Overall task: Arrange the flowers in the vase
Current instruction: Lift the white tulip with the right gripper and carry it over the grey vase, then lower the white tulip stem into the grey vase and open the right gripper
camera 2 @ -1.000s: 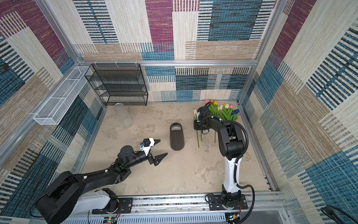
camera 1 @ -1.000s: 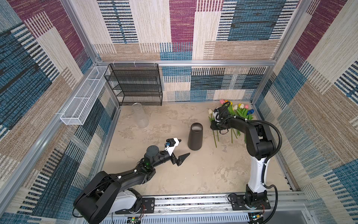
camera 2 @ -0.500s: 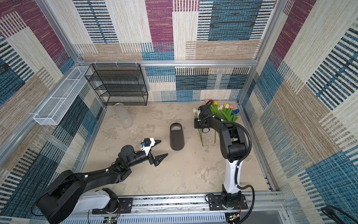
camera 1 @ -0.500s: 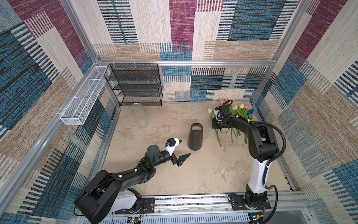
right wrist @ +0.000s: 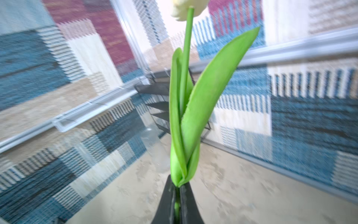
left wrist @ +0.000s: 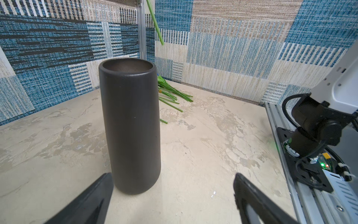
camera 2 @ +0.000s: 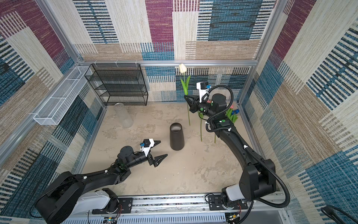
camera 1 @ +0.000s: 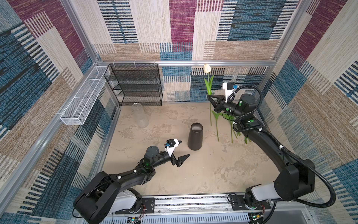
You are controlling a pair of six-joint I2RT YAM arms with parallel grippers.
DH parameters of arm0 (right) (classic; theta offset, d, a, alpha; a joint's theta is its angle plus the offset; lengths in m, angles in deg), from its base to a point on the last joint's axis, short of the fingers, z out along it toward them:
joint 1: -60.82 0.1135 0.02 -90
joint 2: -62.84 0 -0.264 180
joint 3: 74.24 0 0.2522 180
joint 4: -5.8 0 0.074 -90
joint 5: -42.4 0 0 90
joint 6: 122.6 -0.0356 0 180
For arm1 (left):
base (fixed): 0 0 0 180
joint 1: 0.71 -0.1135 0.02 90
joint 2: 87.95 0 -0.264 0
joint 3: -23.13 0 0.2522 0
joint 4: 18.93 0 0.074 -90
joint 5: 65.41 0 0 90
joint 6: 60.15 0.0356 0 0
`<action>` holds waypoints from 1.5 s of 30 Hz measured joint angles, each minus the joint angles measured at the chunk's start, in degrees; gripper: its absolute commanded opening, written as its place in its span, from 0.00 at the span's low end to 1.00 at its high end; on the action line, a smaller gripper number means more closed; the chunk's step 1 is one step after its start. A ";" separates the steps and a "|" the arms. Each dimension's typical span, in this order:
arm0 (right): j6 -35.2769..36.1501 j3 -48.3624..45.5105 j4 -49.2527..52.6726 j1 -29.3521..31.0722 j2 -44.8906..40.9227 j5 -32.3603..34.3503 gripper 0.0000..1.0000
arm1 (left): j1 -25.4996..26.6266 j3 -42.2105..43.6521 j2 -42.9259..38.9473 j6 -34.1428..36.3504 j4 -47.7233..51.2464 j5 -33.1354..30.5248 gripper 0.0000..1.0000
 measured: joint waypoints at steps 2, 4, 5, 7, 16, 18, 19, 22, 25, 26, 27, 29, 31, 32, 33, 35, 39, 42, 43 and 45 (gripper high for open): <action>-1.95 -1.57 -7.58 1.95 -0.92 -1.38 0.00 | 0.00 0.07 -0.13 0.02 -0.02 0.00 0.99; -3.43 -3.28 -14.51 4.04 -1.22 -1.86 0.00 | 0.00 0.09 -0.28 0.02 -0.07 0.00 0.99; -4.02 -3.89 -17.14 4.87 -1.05 -1.86 0.00 | 0.00 0.09 -0.31 0.02 -0.07 0.00 0.99; -4.81 -5.27 -22.77 6.49 -0.20 -1.49 0.00 | 0.00 0.09 -0.31 0.02 -0.09 0.00 0.99; -2.91 -15.23 -34.01 7.63 2.51 4.68 0.00 | 0.07 0.37 -1.11 0.02 -0.15 0.02 0.99; -1.57 -17.53 -35.52 7.74 2.47 5.33 0.00 | 0.07 0.46 -1.16 0.02 -0.15 0.00 0.99; -1.11 -18.49 -36.39 7.78 2.47 5.35 0.00 | 0.09 0.46 -1.14 0.02 -0.17 0.00 0.99; 0.68 -21.64 -38.36 7.76 2.62 5.31 0.00 | 0.11 0.44 -0.72 0.02 -0.39 0.02 0.99; 2.84 -24.74 -39.45 7.78 2.62 5.16 0.00 | 0.09 0.44 -0.09 0.02 -0.52 0.02 0.99; 3.65 -25.77 -39.52 7.78 2.62 4.90 0.00 | 0.11 0.44 0.00 0.02 -0.57 0.02 0.99; 4.68 -26.53 -39.23 7.78 2.62 4.74 0.00 | 0.11 0.44 0.02 0.02 -0.57 0.04 0.99; 6.43 -27.30 -38.84 7.87 2.67 4.70 0.00 | 0.11 0.44 0.02 0.02 -0.61 0.04 0.99; 8.37 -28.13 -38.71 7.93 2.95 4.39 0.00 | 0.11 0.44 0.02 0.02 -0.63 0.04 1.00; 9.35 -28.61 -38.34 7.93 3.26 4.22 0.00 | 0.11 0.37 0.11 0.00 -0.63 0.04 0.99; 10.21 -29.03 -37.70 8.00 3.63 4.28 0.01 | 0.11 0.28 0.15 0.00 -0.59 0.07 0.99; 11.23 -30.10 -37.00 8.00 4.15 4.31 0.02 | 0.11 0.11 0.28 0.00 -0.61 0.20 0.99; 12.94 -30.64 -35.50 8.33 5.27 4.35 0.06 | 0.11 0.09 0.46 0.00 -0.68 0.22 0.99; 14.23 -30.62 -34.64 8.83 5.40 4.46 0.15 | 0.11 0.09 0.48 0.00 -0.68 0.22 0.99; 14.75 -30.62 -33.94 9.03 5.31 4.63 0.22 | 0.11 0.09 0.46 0.00 -0.68 0.22 0.99; 15.96 -30.51 -31.95 9.38 4.83 5.09 0.25 | 0.11 0.09 0.42 0.00 -0.68 0.22 0.99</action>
